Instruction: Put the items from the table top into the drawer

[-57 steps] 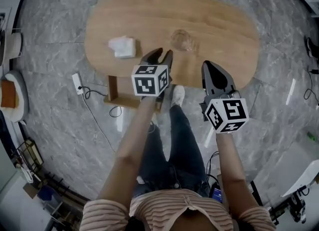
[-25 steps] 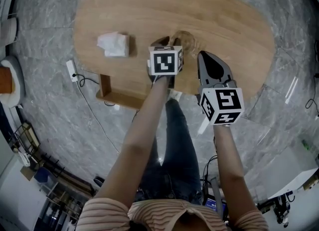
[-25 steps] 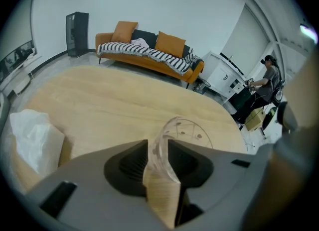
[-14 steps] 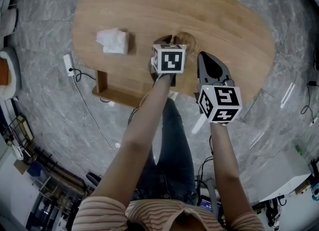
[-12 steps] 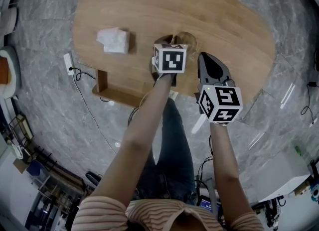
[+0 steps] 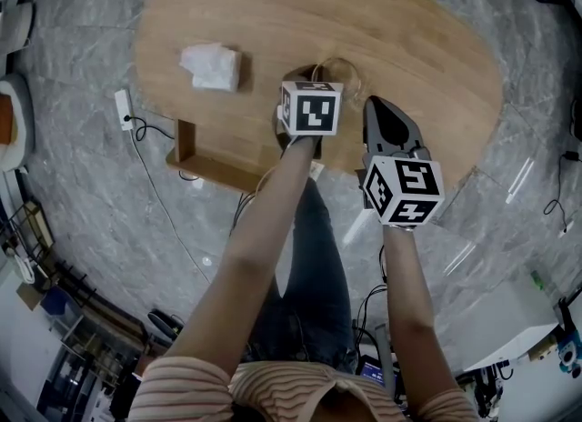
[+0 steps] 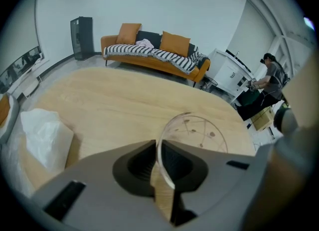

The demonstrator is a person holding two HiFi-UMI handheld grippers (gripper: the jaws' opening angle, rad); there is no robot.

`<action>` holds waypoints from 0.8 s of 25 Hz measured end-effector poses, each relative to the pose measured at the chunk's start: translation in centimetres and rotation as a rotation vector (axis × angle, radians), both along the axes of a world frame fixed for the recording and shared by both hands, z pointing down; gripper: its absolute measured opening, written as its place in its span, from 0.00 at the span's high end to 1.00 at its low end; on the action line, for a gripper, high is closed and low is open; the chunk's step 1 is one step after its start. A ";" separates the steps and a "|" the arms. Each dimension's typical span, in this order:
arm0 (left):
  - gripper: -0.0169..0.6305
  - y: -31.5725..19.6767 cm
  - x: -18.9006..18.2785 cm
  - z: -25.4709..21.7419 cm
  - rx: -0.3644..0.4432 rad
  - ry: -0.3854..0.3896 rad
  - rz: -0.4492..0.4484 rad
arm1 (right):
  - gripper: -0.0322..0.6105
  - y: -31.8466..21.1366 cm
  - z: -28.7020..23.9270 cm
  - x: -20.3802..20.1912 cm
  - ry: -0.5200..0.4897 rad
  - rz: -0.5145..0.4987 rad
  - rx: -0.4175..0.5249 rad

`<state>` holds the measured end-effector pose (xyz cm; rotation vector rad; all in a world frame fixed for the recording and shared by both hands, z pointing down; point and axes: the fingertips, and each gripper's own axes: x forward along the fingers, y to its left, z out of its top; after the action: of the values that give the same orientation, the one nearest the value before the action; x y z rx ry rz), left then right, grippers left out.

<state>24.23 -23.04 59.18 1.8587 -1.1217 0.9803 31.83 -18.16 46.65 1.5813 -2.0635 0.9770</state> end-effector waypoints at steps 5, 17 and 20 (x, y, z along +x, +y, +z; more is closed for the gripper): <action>0.92 0.8 -1.2 -1.8 0.028 0.024 -0.011 | 0.95 0.3 -0.9 -0.2 0.014 0.009 0.010; 0.92 2.4 -7.6 -7.8 0.118 0.067 -0.069 | 0.95 1.6 -4.0 -5.4 0.020 -0.042 0.047; 0.92 3.0 -9.9 -8.8 0.136 0.068 -0.086 | 0.95 2.2 -4.6 -7.7 0.018 -0.071 0.053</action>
<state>14.37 -20.06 50.37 1.9194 -1.2432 0.8037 24.11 -15.93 42.10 1.5261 -2.1344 0.8872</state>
